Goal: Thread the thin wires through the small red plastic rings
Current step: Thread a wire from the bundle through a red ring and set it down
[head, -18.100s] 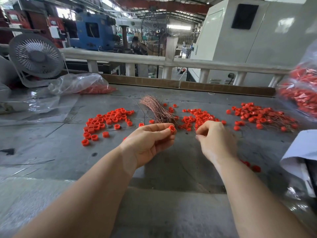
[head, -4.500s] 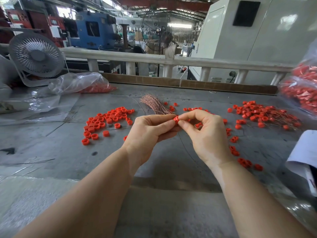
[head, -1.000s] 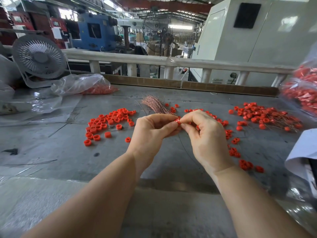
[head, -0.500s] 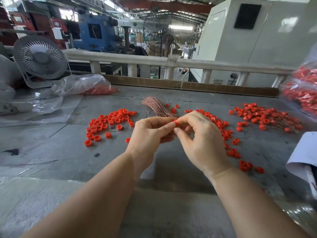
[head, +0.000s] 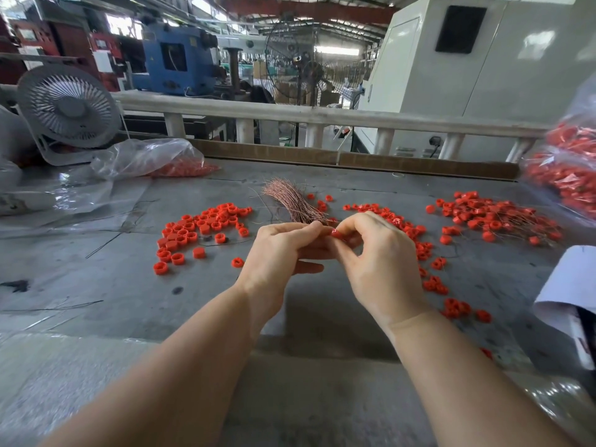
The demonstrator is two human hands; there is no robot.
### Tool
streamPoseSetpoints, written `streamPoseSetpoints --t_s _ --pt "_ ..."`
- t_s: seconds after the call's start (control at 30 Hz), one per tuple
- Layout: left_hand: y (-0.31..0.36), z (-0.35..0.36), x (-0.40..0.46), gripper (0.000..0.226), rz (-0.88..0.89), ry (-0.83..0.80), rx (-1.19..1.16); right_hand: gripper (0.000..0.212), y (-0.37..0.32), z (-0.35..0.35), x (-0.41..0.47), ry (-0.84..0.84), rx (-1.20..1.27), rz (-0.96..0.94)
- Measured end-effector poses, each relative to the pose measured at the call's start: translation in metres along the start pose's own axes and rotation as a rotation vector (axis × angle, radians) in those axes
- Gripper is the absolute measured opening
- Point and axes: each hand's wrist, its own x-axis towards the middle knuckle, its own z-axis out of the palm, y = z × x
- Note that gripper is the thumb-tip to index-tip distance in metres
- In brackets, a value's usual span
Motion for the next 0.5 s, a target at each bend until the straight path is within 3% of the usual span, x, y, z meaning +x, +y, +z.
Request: streamPoseSetpoints --t_s 0.5 --pt "0.0 0.0035 -0.0027 0.025 0.005 0.015 0.052 0.011 0.0007 0.0014 0.0006 -0.095 -0.065 -0.015"
